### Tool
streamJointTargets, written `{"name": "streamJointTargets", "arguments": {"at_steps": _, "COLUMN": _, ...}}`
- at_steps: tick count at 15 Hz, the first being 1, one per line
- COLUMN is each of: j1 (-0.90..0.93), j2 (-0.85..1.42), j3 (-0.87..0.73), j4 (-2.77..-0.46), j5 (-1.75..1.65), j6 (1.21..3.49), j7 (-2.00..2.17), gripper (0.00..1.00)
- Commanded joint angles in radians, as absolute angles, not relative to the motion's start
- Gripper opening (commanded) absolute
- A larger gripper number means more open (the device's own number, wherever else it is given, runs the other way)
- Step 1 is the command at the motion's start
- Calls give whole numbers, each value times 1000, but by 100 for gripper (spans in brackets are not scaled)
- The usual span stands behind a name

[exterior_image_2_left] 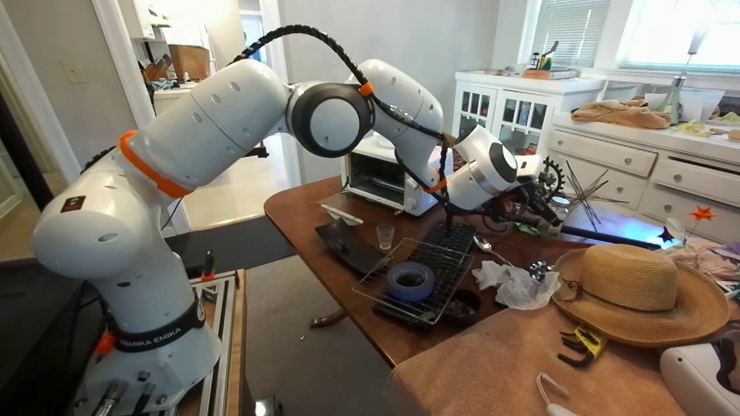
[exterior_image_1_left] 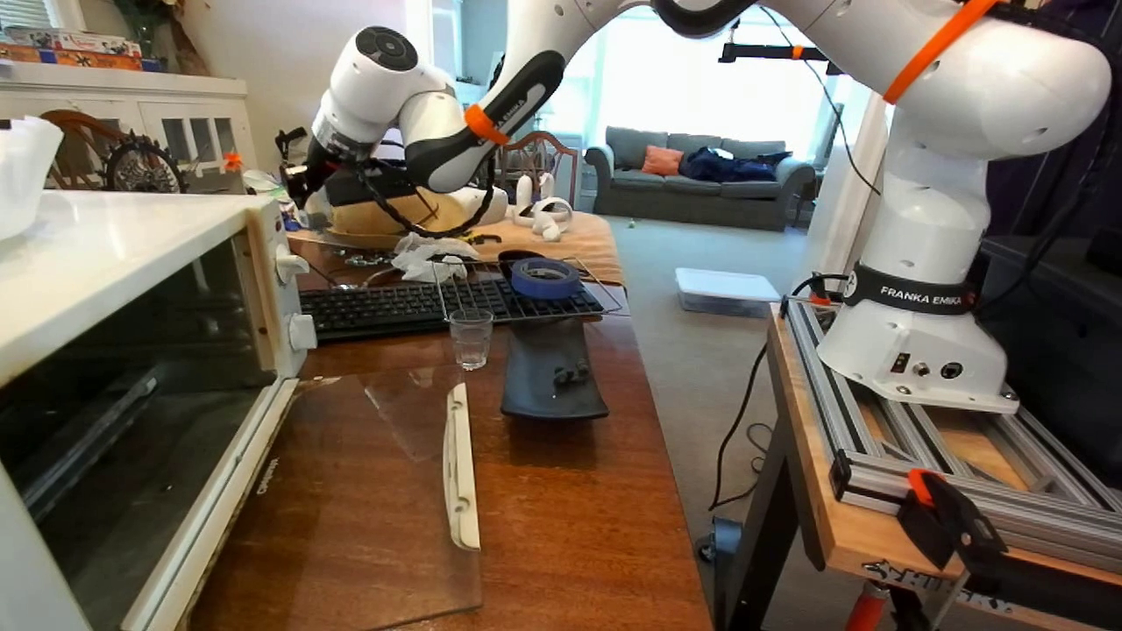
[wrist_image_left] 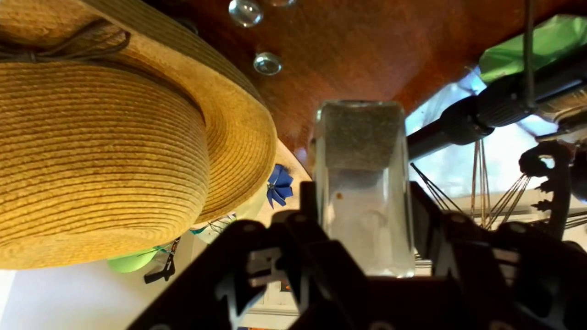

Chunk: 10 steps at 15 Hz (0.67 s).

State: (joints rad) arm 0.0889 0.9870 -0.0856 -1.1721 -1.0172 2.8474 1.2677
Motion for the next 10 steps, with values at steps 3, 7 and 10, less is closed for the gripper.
{"name": "streamJointTargets", "arguments": {"at_steps": 3, "j1": 101, "j2": 1159, "j3": -87, "j4": -931, "j5": -992, "j6": 2813, "j7": 1298, "gripper": 24}}
{"name": "streamJointTargets", "arguments": {"at_steps": 7, "j1": 136, "j2": 1215, "j3": -136, "j4": -876, "j5": -904, "j6": 2804, "j7": 1261, "gripper": 24}}
{"name": "streamJointTargets", "arguments": {"at_steps": 10, "j1": 156, "j2": 1246, "j3": -173, "j4": -849, "j5": -821, "j6": 2785, "j7": 1243, "gripper": 24}}
